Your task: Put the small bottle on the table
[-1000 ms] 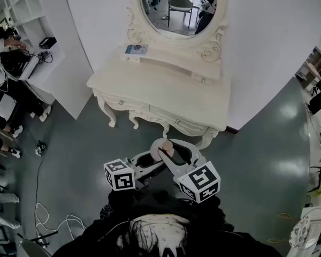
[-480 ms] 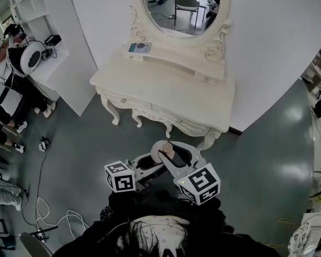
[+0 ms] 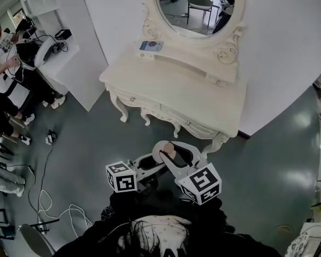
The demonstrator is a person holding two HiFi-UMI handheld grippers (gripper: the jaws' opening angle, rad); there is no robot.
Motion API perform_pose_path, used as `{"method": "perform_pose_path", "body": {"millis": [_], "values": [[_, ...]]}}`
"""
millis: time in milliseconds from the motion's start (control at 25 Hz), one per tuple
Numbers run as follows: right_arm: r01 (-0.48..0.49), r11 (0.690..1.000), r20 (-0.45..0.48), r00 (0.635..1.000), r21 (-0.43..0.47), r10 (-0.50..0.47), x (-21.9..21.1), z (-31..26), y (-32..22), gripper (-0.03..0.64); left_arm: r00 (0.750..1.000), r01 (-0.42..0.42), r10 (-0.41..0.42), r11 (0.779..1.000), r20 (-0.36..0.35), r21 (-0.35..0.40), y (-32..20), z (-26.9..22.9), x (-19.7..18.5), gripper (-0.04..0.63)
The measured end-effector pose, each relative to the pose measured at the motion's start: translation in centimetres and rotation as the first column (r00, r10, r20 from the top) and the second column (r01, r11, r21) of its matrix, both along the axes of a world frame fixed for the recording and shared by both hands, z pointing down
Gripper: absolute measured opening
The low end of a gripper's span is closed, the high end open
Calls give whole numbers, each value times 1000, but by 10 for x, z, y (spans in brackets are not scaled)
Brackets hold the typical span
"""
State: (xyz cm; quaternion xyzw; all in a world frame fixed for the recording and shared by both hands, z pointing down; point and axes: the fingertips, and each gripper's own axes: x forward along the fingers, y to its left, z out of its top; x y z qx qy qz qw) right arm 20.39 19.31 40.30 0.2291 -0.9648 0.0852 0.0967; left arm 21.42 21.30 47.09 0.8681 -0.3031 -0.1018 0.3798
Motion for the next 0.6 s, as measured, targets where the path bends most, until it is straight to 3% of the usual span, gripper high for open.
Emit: {"method": "perform_pose_path", "body": {"millis": [280,600], "values": [[33,999,-9,999,-1,-33,-30,3,-21,147,999,31,-31,1000,-12,0,-21,3,-29,247],[32,999,-30,999,-14,-32,-90,8,-70,147,999,32,-32,999,-27,-3,-70,8,-88,247]]}}
